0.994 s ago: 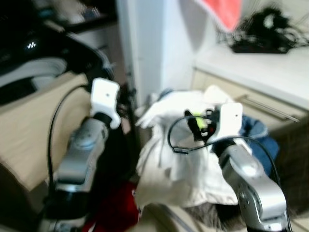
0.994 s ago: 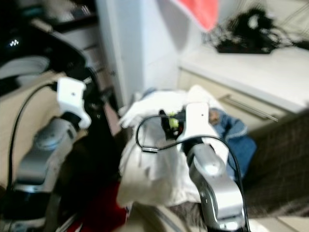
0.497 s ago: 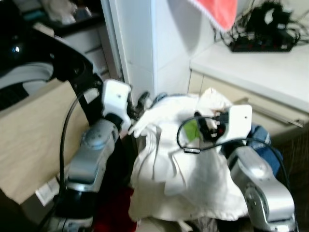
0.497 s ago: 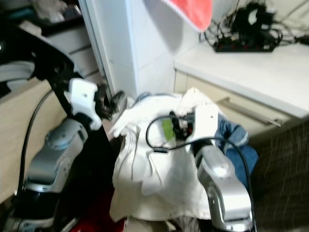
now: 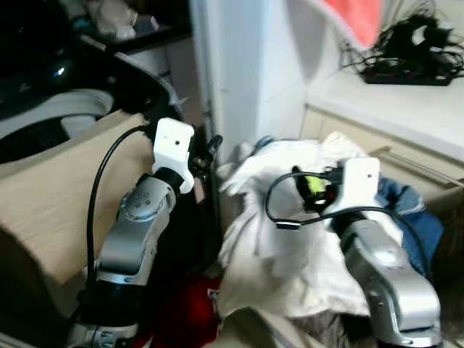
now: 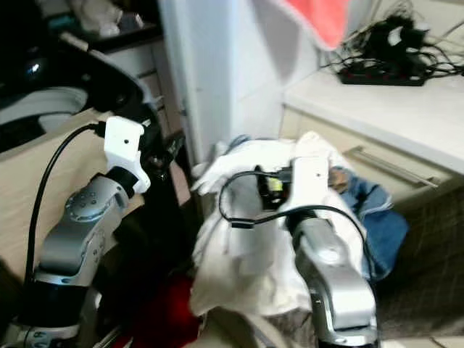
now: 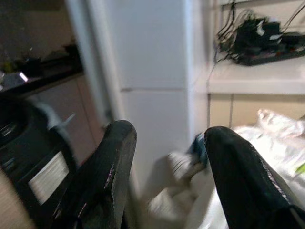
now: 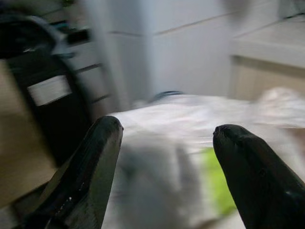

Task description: Clothes washing

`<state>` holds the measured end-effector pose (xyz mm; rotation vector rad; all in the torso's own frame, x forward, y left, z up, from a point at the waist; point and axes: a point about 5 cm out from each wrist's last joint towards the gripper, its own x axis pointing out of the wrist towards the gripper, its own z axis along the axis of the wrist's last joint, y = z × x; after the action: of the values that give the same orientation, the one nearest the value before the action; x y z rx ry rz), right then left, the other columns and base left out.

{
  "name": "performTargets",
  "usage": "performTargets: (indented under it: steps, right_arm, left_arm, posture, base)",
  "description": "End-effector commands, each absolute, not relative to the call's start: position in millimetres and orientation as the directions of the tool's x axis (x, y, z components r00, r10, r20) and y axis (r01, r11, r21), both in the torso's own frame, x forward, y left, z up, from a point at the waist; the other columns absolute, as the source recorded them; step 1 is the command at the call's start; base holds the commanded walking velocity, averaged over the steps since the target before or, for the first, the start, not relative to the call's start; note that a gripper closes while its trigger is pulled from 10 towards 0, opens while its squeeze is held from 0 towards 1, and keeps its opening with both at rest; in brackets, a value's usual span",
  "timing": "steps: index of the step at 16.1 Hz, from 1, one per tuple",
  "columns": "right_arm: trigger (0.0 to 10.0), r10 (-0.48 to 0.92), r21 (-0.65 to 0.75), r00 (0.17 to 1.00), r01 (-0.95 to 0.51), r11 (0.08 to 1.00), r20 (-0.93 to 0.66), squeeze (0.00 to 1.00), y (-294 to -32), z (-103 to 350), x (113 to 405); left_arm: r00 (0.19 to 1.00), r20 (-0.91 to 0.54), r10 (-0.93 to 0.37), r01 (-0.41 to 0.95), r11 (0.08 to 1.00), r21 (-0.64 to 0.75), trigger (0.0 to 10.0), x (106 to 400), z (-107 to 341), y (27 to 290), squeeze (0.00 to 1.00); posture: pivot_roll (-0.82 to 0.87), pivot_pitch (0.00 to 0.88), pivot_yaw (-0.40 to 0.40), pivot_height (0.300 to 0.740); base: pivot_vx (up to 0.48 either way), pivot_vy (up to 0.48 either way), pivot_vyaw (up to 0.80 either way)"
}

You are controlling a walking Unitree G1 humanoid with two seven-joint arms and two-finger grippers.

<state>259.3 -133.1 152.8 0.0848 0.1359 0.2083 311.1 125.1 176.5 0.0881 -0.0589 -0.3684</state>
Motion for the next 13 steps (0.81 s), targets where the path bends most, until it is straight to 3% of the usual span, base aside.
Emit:
performTargets:
  steps: [1,8,11,13]
  right_arm:
    - [10.0,0.207,0.091,0.972,-0.198,0.976,-0.113,0.0,-134.0,156.9,260.5]
    - [10.0,0.216,0.084,0.97,-0.207,0.975,-0.114,0.0,-132.4,156.7,261.0]
    - [10.0,0.209,0.084,0.971,-0.2,0.976,-0.112,0.0,-133.2,156.7,260.6]
    - [10.0,0.203,0.082,0.973,-0.194,0.978,-0.11,0.0,-134.6,157.1,260.4]
  left_arm:
    - [0.928,0.049,-0.368,0.362,0.927,0.099,10.0,312.8,179.7,123.5,0.0]
    - [0.927,0.043,-0.373,0.367,0.924,0.106,10.0,312.6,178.4,123.3,0.0]
    - [0.936,0.016,-0.352,0.341,0.917,0.208,10.0,314.1,175.9,122.3,0.0]
    - [0.936,0.02,-0.352,0.344,0.925,0.163,10.0,314.3,175.9,118.7,0.0]
  posture:
    - [-0.15,0.0,0.062,0.74]
    - [-0.16,0.0,0.064,0.74]
    - [-0.16,0.0,0.07,0.74]
    - [-0.17,0.0,0.07,0.74]
  base:
    - [0.0,0.398,0.0]
    - [0.0,0.396,0.0]
    - [0.0,-0.244,0.0]
    - [0.0,-0.399,0.0]
